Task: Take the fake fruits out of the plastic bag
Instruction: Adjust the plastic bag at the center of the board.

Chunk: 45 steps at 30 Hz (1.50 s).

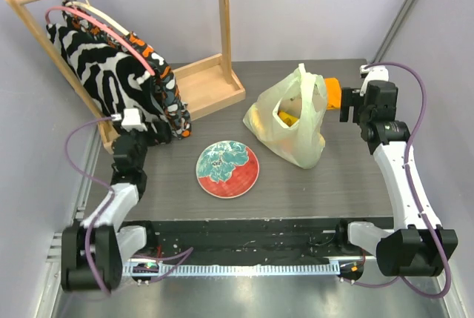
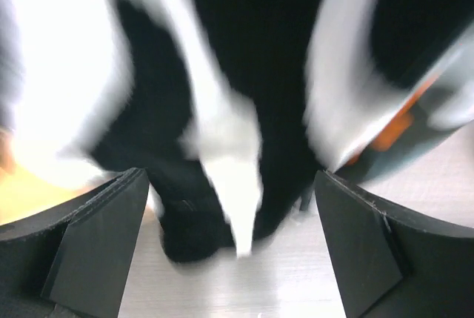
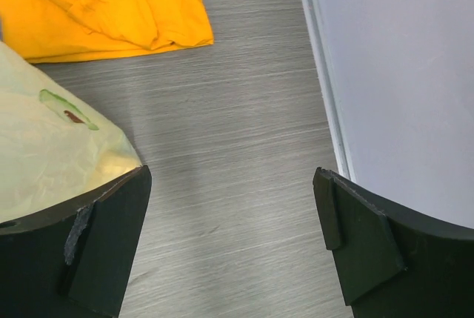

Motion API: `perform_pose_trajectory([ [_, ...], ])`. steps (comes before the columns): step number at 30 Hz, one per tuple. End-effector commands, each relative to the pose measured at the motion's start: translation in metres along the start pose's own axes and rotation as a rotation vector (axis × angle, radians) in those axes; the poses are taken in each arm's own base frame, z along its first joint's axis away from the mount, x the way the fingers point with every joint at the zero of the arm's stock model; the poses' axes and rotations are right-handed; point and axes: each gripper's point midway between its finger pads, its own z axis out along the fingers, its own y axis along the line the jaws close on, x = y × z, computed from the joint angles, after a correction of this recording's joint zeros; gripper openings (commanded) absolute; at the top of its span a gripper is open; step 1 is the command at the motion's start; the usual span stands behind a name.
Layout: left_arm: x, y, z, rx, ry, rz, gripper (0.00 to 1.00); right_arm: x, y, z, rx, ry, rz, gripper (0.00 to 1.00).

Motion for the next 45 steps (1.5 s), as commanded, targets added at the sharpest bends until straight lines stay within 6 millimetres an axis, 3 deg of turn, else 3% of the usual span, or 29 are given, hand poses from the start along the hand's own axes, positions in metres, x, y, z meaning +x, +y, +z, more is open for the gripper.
perform_pose_trajectory([
  [1,-0.063,0.009,-0.022,-0.074,-0.024,0.000,1.00,-0.011,0.016,0.009,-0.081,-0.034,0.012,1.00],
  [2,-0.095,0.006,-0.024,-0.070,-0.066,-0.004,1.00,-0.015,0.019,0.012,-0.095,-0.045,0.014,1.00],
  [3,-0.109,0.006,-0.031,-0.071,-0.073,0.001,1.00,-0.021,0.026,0.014,-0.133,-0.055,0.015,1.00],
  [4,-0.106,0.006,-0.035,-0.075,-0.017,0.006,1.00,-0.022,0.031,0.020,-0.154,-0.044,0.006,1.00],
  [5,-0.131,0.001,-0.039,-0.050,-0.040,0.034,1.00,-0.024,0.035,0.021,-0.171,-0.041,0.020,1.00],
  [6,-0.141,-0.004,-0.041,-0.024,-0.038,0.053,1.00,-0.033,0.042,0.020,-0.214,-0.057,0.025,1.00],
  [8,-0.134,-0.028,-0.048,0.116,0.055,0.084,1.00,-0.038,0.049,0.022,-0.253,-0.060,0.024,1.00],
  [9,-0.157,-0.038,-0.053,0.177,0.029,0.135,1.00,-0.047,0.060,0.017,-0.322,-0.080,0.041,1.00],
  [10,-0.142,-0.051,-0.055,0.264,0.115,0.133,1.00,-0.050,0.064,0.017,-0.341,-0.085,0.050,1.00],
  [11,-0.147,-0.061,-0.057,0.315,0.129,0.139,1.00,-0.053,0.067,0.018,-0.356,-0.086,0.062,0.99],
  [12,-0.167,-0.068,-0.059,0.348,0.107,0.161,1.00,-0.061,0.069,0.015,-0.372,-0.096,0.080,0.98],
  [13,-0.159,-0.073,-0.055,0.377,0.169,0.154,1.00,-0.064,0.072,0.014,-0.388,-0.100,0.083,0.98],
  [15,-0.161,-0.097,-0.053,0.465,0.205,0.177,1.00,-0.072,0.068,0.011,-0.374,-0.109,0.092,0.97],
  [16,-0.177,-0.105,-0.054,0.488,0.199,0.201,1.00,-0.073,0.060,0.012,-0.331,-0.106,0.106,0.96],
  [17,-0.169,-0.123,-0.046,0.539,0.242,0.213,1.00,-0.073,0.056,0.009,-0.312,-0.095,0.110,0.96],
  [19,-0.189,-0.142,-0.047,0.590,0.228,0.230,1.00,-0.084,0.049,-0.004,-0.296,-0.128,0.126,0.92],
  [20,-0.189,-0.155,-0.043,0.623,0.240,0.233,1.00,-0.086,0.049,-0.011,-0.310,-0.131,0.131,0.90],
  [24,-0.221,-0.234,-0.067,0.857,0.134,0.277,1.00,-0.107,0.044,-0.054,-0.356,-0.209,0.142,0.84],
  [25,-0.230,-0.245,-0.068,0.876,0.105,0.274,1.00,-0.114,0.038,-0.071,-0.348,-0.250,0.146,0.84],
  [26,-0.247,-0.255,-0.068,0.875,0.079,0.220,1.00,-0.117,0.036,-0.082,-0.350,-0.257,0.179,0.84],
  [28,-0.262,-0.276,-0.049,0.867,0.061,0.110,1.00,-0.136,0.039,-0.122,-0.433,-0.326,0.187,0.84],
  [29,-0.281,-0.286,-0.049,0.875,0.068,-0.019,1.00,-0.132,0.044,-0.135,-0.485,-0.315,0.169,0.84],
  [31,-0.285,-0.312,-0.045,0.926,0.088,-0.099,1.00,-0.127,0.064,-0.172,-0.653,-0.328,0.122,0.83],
  [36,-0.294,-0.338,-0.039,0.939,0.081,-0.218,1.00,-0.103,0.079,-0.198,-0.776,-0.267,0.138,0.79],
  [38,-0.273,-0.355,-0.023,0.964,0.132,-0.205,1.00,-0.098,0.088,-0.207,-0.844,-0.264,0.141,0.78],
  [39,-0.278,-0.361,-0.020,0.982,0.123,-0.213,1.00,-0.097,0.092,-0.208,-0.868,-0.256,0.156,0.78],
  [40,-0.262,-0.371,-0.009,0.997,0.162,-0.221,1.00,-0.098,0.094,-0.208,-0.885,-0.259,0.165,0.78],
  [42,-0.265,-0.384,-0.009,1.048,0.140,-0.224,1.00,-0.094,0.100,-0.197,-0.894,-0.223,0.214,0.80],
  [45,-0.249,-0.406,-0.009,1.113,0.159,-0.185,1.00,-0.101,0.107,-0.175,-0.900,-0.209,0.251,0.81],
])
